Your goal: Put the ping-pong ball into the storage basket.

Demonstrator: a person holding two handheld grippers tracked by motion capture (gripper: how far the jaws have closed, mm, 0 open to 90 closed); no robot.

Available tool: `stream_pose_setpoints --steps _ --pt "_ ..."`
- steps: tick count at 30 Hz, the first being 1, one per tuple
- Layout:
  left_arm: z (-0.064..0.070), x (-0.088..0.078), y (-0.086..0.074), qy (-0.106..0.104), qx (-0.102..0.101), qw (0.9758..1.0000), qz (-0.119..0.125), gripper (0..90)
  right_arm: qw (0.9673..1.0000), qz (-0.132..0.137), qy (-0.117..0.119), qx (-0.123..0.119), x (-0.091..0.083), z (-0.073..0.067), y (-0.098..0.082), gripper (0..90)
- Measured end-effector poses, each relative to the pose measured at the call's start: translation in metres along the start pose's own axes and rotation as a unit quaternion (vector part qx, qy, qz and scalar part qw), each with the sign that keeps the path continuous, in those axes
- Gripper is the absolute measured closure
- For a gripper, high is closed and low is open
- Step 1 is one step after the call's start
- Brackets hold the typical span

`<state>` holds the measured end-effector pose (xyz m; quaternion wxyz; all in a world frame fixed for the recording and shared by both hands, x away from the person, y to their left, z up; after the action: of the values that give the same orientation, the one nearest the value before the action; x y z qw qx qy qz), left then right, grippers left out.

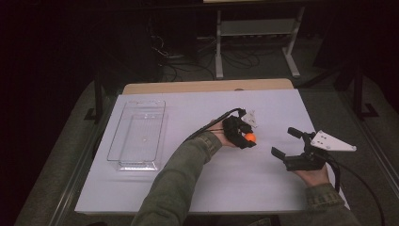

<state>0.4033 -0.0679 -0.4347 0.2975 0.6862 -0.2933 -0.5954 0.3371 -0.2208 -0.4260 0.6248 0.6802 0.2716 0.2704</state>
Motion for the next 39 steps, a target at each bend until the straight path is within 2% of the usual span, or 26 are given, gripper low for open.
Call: stream_pose_setpoints --steps 8,18,25,39 --pt "0.000 -0.019 0.004 0.012 0.003 0.9999 0.004 50.2 1.0000 -0.002 0.001 -0.002 0.000 -0.001 0.000 0.0" --pt "0.003 -0.035 0.012 0.022 0.006 0.9997 0.012 50.3 1.0000 -0.004 0.003 -0.003 0.001 -0.002 -0.001 0.0" --pt "0.004 -0.046 0.013 0.031 0.009 0.9994 0.009 50.3 1.0000 -0.005 0.004 -0.003 0.001 -0.002 -0.001 0.0" --pt "0.004 -0.080 0.013 0.052 0.011 0.9985 0.013 50.3 0.9999 -0.009 0.002 -0.004 0.002 -0.002 -0.003 0.0"
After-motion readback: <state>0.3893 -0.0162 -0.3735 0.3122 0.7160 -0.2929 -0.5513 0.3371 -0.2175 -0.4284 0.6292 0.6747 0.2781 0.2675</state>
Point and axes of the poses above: each handheld gripper's, and its own axes: x roughly forward along the jaws, y roughly out of its top, z roughly to its right, the point moved 7 cm from there along x, roughly forward along the jaws, and after that the axes turned 10 degrees about z, right-handed, at the moved point
